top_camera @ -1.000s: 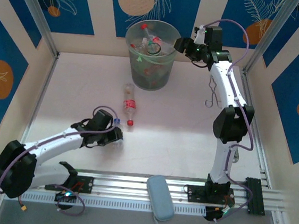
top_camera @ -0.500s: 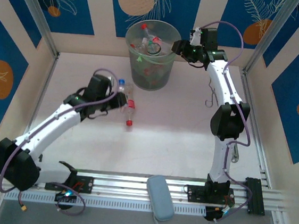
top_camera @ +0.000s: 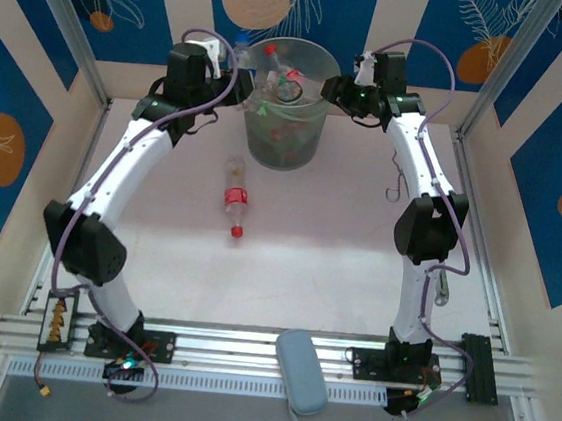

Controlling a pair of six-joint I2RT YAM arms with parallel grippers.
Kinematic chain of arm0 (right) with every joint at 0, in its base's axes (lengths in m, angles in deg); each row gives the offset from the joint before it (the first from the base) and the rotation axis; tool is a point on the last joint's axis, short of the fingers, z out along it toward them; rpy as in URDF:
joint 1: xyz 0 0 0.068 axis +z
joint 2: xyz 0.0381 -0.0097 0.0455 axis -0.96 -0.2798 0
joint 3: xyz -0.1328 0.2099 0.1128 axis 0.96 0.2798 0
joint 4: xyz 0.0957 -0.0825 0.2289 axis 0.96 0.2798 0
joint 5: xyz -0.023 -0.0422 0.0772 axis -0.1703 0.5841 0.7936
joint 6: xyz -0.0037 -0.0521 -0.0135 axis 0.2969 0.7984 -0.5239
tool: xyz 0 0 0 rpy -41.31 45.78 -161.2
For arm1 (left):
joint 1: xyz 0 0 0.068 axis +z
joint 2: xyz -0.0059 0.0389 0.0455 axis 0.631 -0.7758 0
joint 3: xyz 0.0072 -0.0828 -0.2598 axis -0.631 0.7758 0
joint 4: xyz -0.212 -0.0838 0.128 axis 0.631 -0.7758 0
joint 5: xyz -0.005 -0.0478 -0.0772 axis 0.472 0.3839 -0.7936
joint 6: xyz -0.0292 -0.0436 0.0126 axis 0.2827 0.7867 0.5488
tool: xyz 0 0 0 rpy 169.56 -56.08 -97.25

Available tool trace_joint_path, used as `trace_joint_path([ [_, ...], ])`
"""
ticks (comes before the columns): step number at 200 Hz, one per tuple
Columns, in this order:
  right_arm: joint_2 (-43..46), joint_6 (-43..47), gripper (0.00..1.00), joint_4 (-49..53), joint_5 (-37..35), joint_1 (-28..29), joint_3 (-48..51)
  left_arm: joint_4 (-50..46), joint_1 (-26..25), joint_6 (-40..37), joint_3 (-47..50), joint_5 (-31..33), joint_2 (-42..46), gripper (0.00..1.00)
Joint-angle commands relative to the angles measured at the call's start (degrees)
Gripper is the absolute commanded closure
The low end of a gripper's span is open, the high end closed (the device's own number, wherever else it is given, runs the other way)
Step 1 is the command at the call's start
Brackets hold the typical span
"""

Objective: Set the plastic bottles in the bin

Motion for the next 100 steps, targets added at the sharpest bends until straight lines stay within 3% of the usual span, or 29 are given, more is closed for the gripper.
trace_joint_path([
  [1,-0.25,-0.42,0.58,0.52,2.25,1.46,-0.18,9.40,1.59,0.49,-2.46,-0.35,-3.59,0.53],
  [38,0.27,-0.05,0.58,0.30,2.36,2.04,1.28,22.43,1.82,2.35,-3.01,3.61,-7.89,0.53],
  [62,0.84,0.11,0.58,-0.11,2.28,2.19,2.79,25.51,1.87,3.10,-6.12,4.49,-11.63,0.52],
  [100,1.28,0.62,0.58,-0.33,2.36,2.17,3.98,17.03,1.84,2.25,-18.09,3.58,-19.58,0.50],
])
